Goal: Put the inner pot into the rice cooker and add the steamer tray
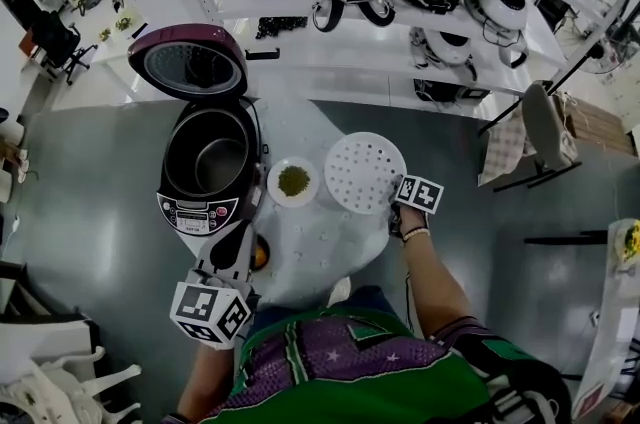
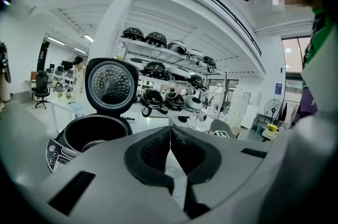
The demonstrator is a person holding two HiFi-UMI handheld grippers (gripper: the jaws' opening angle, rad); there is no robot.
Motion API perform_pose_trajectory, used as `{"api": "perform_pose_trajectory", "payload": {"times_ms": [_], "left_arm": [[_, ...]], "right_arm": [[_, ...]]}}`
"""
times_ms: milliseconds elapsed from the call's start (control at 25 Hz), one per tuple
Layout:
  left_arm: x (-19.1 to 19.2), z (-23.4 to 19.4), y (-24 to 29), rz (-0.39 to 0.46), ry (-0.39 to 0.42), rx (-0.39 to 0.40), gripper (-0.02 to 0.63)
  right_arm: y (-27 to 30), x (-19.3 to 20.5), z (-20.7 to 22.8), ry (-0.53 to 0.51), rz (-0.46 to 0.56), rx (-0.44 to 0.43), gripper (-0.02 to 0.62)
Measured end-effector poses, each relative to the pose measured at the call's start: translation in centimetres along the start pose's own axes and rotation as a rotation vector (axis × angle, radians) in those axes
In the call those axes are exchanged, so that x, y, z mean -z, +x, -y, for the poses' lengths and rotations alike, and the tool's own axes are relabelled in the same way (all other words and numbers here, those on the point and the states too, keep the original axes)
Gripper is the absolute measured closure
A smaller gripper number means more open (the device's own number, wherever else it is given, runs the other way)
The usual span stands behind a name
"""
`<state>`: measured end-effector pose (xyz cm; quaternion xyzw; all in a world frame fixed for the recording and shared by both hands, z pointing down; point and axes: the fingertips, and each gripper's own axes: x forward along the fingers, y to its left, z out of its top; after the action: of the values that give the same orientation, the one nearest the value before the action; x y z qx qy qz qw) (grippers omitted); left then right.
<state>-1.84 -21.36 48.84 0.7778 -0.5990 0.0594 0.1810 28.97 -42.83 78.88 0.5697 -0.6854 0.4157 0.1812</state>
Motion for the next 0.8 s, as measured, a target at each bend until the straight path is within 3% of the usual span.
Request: {"api": "perform_pose_trajectory", "payload": {"times_ms": [400, 600, 800], "left_arm": [[-3.2, -4.4, -2.6, 0.079, -0.048, -0.018, 0.583], [-5.6, -7.8, -4.7, 0.159, -0.035, -0.032, 0.583], [-7.1, -10.3, -6.4, 0.18, -0.011, -0.034, 0.583]], "right_arm": [[-5.5, -3.0, -2.4, 0.052, 0.068, -0.001, 0.584], [-7.7, -3.3, -5.2, 0.033, 0.089, -0.009, 0.565], [-9.7, -4.1, -8.5, 0.044, 0.124, -0.029, 0.568]]}}
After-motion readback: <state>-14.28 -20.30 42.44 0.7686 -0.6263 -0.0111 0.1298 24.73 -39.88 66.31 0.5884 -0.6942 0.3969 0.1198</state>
